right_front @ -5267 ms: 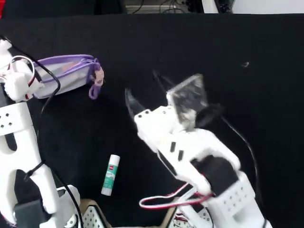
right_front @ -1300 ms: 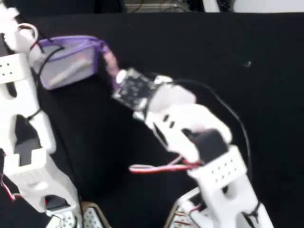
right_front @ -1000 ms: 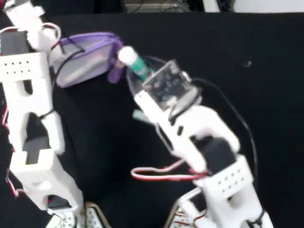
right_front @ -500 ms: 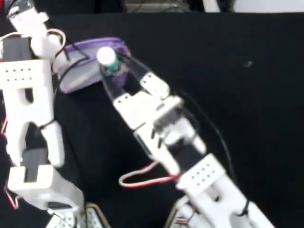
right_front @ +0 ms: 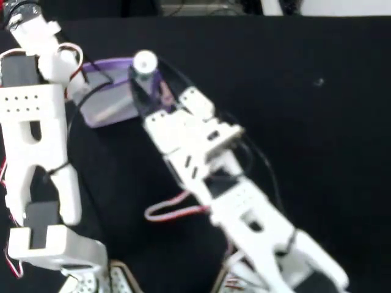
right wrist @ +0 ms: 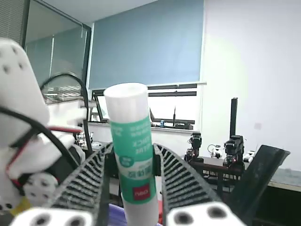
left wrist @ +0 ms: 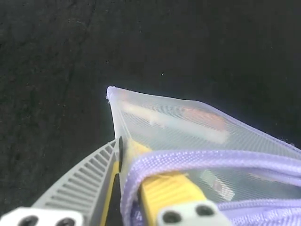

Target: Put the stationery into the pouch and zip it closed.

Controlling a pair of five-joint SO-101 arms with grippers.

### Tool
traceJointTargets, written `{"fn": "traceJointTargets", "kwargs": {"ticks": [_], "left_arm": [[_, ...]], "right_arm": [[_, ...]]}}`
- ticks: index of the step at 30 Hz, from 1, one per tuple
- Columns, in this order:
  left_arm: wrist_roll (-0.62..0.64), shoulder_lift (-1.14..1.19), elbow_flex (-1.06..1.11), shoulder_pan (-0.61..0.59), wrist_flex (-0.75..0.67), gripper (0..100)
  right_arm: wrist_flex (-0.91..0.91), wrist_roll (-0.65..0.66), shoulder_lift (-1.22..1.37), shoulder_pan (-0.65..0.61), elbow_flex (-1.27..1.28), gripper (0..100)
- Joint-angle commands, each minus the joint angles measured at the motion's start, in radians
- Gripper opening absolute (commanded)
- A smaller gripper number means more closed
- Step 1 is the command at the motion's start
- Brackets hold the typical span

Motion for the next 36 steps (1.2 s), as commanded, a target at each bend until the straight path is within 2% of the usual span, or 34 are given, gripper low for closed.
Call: {"fn": "traceJointTargets", "kwargs": {"ticks": [1,4,9,15,22,31,36], "left_arm": [[0.006,-0.035,0.001,-0.005,-0.014,3],[0.008,-0.035,0.001,-0.024,-0.014,3],[0.008,-0.037,0.022,-0.035,-0.015,3],[0.009,-0.037,0.022,-0.035,-0.015,3],[0.009,-0.035,0.022,-0.036,-0.015,3],[0.011,-0.037,0.022,-0.082,-0.015,3],[0.008,-0.037,0.022,-0.085,-0.015,3]], "right_arm": [[-0.252,-0.003,0.246,0.018,-0.122,1.1],[-0.338,-0.002,0.367,0.018,-0.182,1.1],[-0.341,-0.002,0.490,0.018,-0.275,1.1],[-0.334,-0.012,0.545,0.012,-0.275,1.1],[-0.284,-0.135,0.515,0.008,-0.259,1.1],[-0.066,-0.138,0.421,-0.055,-0.263,1.1],[-0.052,-0.138,0.450,-0.060,-0.266,1.1]]}}
